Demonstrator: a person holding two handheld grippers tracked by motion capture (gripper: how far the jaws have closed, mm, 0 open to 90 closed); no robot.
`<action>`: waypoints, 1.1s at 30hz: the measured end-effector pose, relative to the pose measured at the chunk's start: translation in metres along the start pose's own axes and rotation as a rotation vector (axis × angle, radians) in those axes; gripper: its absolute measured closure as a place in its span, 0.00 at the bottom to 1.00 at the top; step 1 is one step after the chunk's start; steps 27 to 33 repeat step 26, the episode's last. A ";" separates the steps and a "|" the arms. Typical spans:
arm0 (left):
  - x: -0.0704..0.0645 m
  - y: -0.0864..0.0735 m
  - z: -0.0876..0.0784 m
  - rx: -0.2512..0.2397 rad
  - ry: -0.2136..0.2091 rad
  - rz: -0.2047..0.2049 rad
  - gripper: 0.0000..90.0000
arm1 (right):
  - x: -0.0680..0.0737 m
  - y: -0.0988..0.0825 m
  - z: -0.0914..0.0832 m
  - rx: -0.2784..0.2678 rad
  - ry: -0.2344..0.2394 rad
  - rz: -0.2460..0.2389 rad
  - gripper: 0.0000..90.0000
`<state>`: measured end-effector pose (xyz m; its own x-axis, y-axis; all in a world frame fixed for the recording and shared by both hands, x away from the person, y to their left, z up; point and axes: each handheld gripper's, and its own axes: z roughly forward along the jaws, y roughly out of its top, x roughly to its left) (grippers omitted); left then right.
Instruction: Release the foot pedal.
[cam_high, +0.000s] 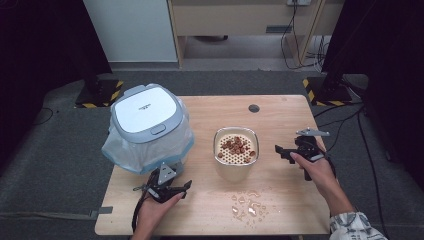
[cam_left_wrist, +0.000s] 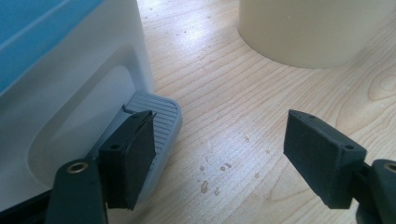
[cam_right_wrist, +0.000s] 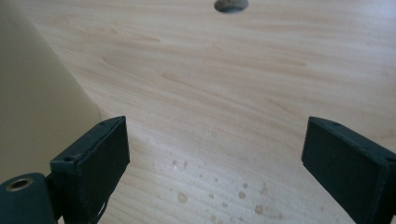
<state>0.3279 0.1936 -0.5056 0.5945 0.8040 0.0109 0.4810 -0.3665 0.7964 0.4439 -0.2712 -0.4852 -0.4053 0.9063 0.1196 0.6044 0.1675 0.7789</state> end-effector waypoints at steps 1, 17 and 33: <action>0.000 0.000 0.000 0.000 -0.001 0.001 0.27 | 0.000 -0.003 0.001 0.007 -0.007 0.003 0.09; 0.000 0.000 0.000 0.010 -0.016 0.005 0.27 | 0.007 -0.043 0.027 0.136 -0.135 0.027 0.07; 0.000 0.000 0.001 0.015 -0.018 0.005 0.26 | 0.020 -0.051 0.028 0.106 -0.146 -0.033 0.04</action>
